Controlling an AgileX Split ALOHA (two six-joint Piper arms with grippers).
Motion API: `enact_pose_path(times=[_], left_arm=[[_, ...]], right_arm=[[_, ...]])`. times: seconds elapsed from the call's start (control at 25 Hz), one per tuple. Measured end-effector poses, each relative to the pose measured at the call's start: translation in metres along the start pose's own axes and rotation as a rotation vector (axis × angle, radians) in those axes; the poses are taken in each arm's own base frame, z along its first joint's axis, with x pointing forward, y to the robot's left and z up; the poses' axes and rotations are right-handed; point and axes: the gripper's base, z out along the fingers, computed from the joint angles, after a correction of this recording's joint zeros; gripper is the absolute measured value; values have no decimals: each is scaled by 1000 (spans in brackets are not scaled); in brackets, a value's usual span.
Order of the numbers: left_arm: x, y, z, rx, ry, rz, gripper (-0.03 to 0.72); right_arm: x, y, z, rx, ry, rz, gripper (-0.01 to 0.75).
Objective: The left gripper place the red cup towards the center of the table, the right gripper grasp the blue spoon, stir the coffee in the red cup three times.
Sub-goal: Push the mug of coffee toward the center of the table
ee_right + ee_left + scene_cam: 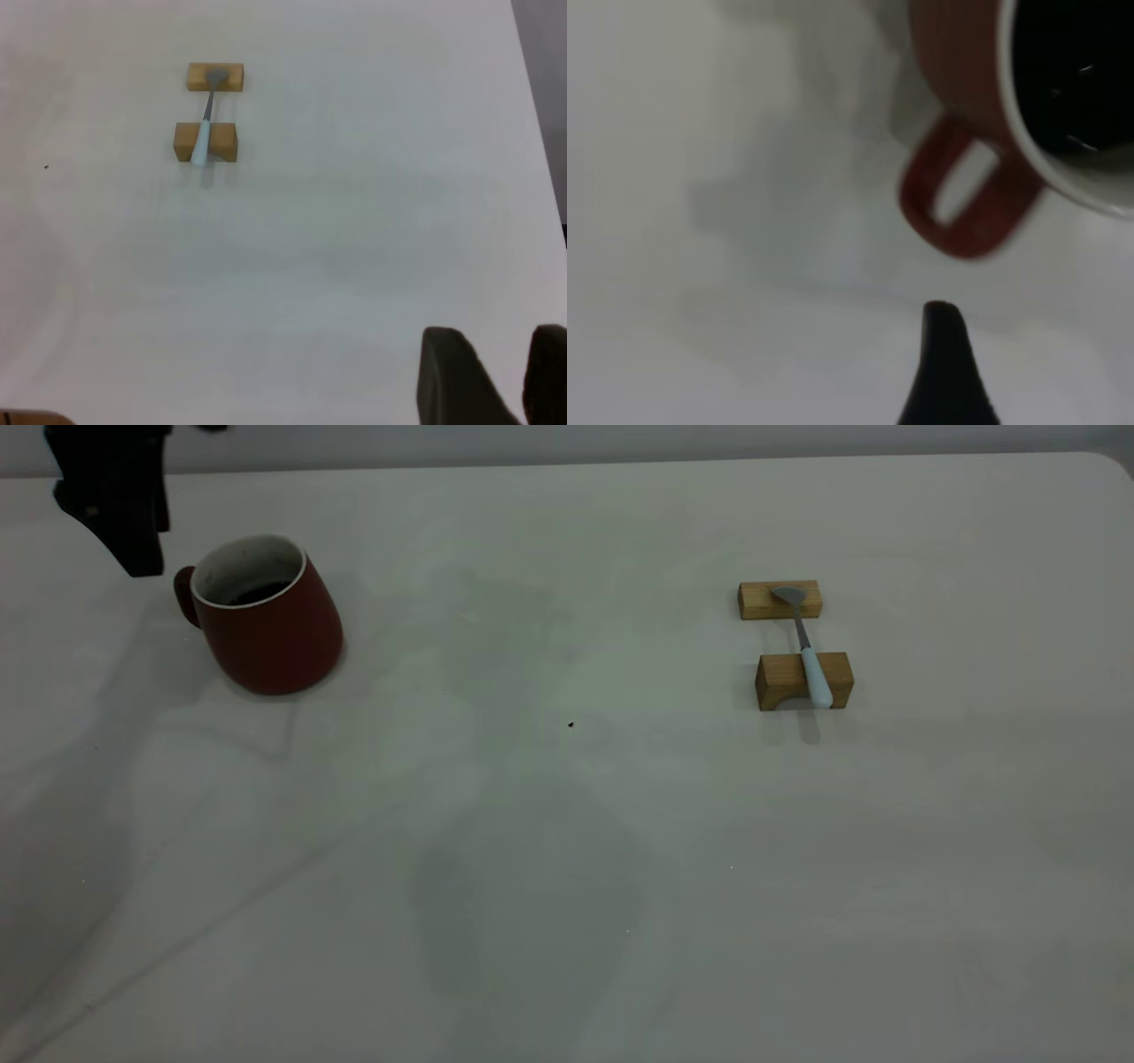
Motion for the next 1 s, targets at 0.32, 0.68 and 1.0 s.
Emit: enact_pose_path(times=[0.32,0.68,1.0], left_arm=[[-7,3,22,-15,-52,188,594],[-7,3,45,-7,-50,270,583],[-10,1,48,8,-57,278,359]], right_arm=[[0,0,0,0,0,0,238],[0,0,0,0,0,0,238],[0,0,0,0,0,0,238]])
